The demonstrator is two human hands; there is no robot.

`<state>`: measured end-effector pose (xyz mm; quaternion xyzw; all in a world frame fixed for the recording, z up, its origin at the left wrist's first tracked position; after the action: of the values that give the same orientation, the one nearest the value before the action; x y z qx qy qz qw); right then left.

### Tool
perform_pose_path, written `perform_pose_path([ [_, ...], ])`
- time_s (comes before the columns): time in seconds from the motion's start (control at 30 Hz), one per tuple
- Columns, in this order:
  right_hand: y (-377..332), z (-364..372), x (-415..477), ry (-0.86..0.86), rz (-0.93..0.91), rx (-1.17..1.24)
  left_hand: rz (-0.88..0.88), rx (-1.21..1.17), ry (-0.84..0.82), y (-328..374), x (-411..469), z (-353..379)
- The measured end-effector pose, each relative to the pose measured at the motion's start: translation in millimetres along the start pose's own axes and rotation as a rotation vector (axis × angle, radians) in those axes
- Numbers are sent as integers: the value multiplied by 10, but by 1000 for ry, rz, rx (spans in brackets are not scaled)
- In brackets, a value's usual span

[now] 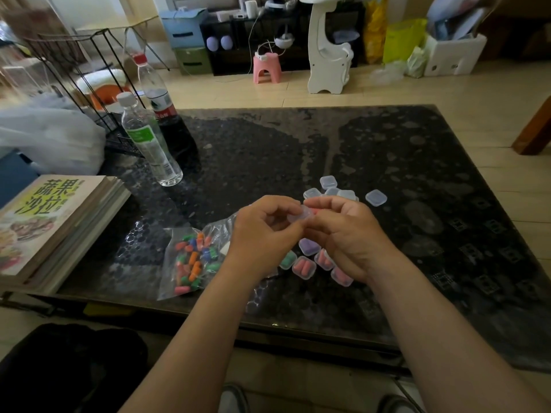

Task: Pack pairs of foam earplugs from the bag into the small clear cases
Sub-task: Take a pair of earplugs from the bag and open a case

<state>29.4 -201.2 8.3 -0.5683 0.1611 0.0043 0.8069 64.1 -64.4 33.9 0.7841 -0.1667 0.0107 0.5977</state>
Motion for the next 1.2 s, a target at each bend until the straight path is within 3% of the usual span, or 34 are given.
perform_pose_path([
  [0.73, 50, -9, 26, 64, 3, -70, -5, 94, 21, -8, -15, 35],
  [0.93, 105, 40, 2, 67, 6, -73, -13, 122, 145, 56, 23, -68],
  [1.2, 90, 57, 4, 80, 58, -122, -385, -231, 256, -276, -16, -129],
])
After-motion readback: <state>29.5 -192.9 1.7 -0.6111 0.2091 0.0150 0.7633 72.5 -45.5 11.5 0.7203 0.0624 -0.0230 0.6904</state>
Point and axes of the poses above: each hand's wrist, its own x-axis towards the middle knuckle, its own z-axis out of the palm, y = z × x, the point moved 8 cm from there along x, towards the middle knuckle, and after that the axes turned 3 degrees about -z, right-handed, at the moved point
